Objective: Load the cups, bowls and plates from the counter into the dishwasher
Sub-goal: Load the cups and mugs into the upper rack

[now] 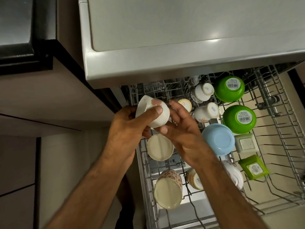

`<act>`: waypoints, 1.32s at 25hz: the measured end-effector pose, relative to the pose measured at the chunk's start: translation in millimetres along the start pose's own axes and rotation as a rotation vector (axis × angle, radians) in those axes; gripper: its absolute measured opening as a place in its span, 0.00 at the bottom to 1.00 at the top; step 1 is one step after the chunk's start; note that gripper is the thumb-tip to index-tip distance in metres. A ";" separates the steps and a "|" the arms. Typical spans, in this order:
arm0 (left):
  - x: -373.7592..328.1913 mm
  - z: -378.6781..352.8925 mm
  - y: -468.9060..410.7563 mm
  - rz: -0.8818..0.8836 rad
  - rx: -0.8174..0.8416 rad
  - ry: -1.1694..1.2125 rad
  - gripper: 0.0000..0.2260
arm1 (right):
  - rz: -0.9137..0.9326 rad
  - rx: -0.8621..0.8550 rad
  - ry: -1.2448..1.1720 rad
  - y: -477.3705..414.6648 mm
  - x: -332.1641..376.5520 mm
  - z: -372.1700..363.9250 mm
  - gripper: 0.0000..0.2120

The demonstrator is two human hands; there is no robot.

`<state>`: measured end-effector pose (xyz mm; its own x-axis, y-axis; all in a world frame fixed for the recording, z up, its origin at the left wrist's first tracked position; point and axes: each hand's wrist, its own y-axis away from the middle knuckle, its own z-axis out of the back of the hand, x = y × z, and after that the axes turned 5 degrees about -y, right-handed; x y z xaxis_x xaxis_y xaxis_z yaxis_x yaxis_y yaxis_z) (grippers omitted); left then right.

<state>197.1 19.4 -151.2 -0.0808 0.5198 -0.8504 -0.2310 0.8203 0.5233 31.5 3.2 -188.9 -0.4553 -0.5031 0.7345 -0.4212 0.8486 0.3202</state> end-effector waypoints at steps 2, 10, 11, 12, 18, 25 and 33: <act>-0.9 0.7 -1.3 0.014 0.028 0.004 0.26 | 0.019 -0.074 -0.029 -2.3 -5.0 -3.5 0.42; -7.4 6.6 5.2 -0.065 -0.123 -0.082 0.36 | 0.088 -0.395 0.091 -28.5 8.5 3.2 0.38; -6.6 10.0 5.7 -0.089 -0.169 -0.092 0.36 | 0.088 -0.435 0.198 -38.8 13.1 6.5 0.39; -4.7 13.4 5.6 -0.108 -0.203 -0.094 0.36 | 0.076 -0.458 0.313 -52.4 17.3 9.0 0.40; 4.8 27.0 11.6 -0.150 -0.251 -0.147 0.32 | 0.026 -0.381 1.325 -139.8 9.7 -1.3 0.20; 7.2 34.9 13.6 -0.164 -0.259 -0.186 0.28 | 0.134 -0.346 1.587 -148.5 -12.1 -8.2 0.23; 12.7 29.1 19.1 -0.212 -0.240 -0.277 0.26 | 0.235 -0.282 1.492 -118.4 -2.9 0.4 0.28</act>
<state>219.9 48.7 -150.4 0.2491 0.4172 -0.8740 -0.4364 0.8540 0.2833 82.3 -95.9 -229.2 0.7599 0.1132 0.6401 -0.2184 0.9719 0.0874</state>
